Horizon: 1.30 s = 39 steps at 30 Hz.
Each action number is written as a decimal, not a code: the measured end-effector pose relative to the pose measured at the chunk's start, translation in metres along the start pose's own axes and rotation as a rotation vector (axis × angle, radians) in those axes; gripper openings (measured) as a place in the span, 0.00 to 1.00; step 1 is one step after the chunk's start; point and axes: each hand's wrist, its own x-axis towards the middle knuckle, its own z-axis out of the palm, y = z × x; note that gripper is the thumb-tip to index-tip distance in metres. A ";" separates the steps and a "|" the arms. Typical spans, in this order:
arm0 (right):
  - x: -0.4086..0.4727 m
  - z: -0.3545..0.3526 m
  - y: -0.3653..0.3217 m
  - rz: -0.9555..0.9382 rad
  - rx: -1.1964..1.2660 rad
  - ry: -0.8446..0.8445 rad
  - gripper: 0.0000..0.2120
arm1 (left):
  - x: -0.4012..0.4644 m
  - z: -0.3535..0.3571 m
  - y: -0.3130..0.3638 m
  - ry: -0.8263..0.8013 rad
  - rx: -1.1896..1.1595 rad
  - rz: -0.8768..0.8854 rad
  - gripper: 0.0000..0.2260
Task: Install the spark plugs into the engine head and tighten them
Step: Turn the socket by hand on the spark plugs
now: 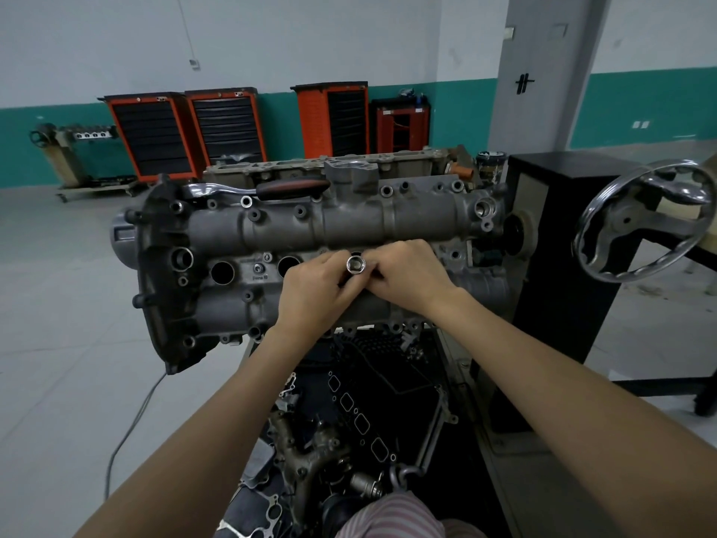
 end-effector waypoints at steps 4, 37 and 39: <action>0.000 -0.002 -0.004 0.004 0.022 0.035 0.08 | -0.001 0.001 -0.001 -0.013 0.010 0.029 0.18; -0.003 -0.007 -0.007 -0.027 0.070 0.135 0.09 | -0.001 0.003 -0.001 0.009 0.003 0.023 0.19; -0.002 -0.006 -0.007 -0.022 0.048 0.117 0.07 | -0.002 0.002 -0.002 0.002 0.005 0.026 0.18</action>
